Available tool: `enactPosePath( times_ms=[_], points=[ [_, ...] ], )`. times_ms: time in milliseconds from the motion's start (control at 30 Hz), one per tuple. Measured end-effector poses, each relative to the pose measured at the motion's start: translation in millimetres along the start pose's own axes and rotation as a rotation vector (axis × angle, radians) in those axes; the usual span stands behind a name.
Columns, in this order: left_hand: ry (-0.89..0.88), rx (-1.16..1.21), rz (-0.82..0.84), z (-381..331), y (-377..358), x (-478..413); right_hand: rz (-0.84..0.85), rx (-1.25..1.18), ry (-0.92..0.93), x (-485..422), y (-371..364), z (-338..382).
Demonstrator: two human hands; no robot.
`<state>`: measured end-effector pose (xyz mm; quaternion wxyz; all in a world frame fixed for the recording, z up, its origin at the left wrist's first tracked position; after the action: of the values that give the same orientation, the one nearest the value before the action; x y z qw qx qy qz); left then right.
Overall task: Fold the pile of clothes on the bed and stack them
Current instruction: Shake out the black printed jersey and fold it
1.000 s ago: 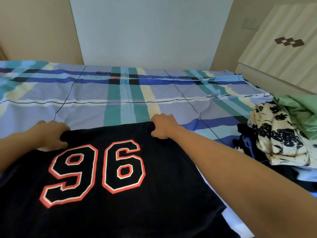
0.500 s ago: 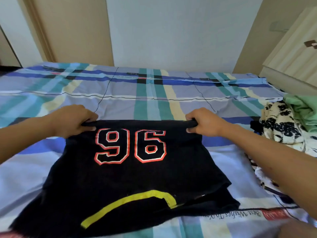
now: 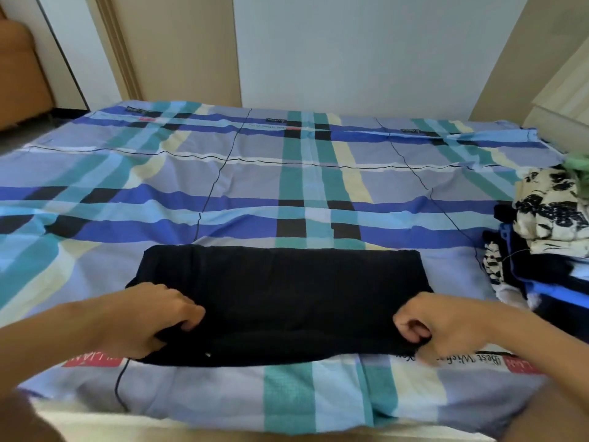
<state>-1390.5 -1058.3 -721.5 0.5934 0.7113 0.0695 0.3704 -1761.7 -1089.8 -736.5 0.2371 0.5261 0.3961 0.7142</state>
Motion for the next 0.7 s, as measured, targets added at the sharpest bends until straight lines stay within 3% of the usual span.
enactPosePath(
  times_ms=[67, 133, 233, 300, 433, 533, 700],
  points=[
    [0.063, 0.301, 0.127, -2, -6, 1, 0.136, -0.082, -0.025, 6, -1, 7],
    [0.007, 0.508, -0.086, -3, 17, -9, 0.033, -0.209, -0.007, 4, 27, 17],
    [0.047, 0.332, -0.556, 24, 63, -24, -0.446, -0.319, -0.013, -6, 88, 20],
    [0.154, 0.129, -0.695, 48, 69, -32, -0.591, -0.335, -0.07, -18, 101, 15],
    [0.45, 0.196, -0.602, 107, 30, -38, -0.515, -0.226, -0.253, -53, 77, -12],
    [0.416, 0.309, -0.526, 120, 10, -40, -0.502, -0.261, -0.29, -56, 64, -39],
    [0.389, 0.206, -0.538, 135, 42, -36, -0.508, -0.544, -0.231, -50, 89, -54]
  ],
)
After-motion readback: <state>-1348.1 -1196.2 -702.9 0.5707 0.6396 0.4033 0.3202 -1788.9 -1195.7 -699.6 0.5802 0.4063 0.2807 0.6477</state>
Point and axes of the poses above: each hand's wrist, its own x-axis away from the middle knuckle, its own y-axis out of the back of the hand, z = x × y, the point moved 9 cm from there along -x, towards the middle knuckle, and after that the axes turned 15 degrees about -y, right-handed, at the moved point
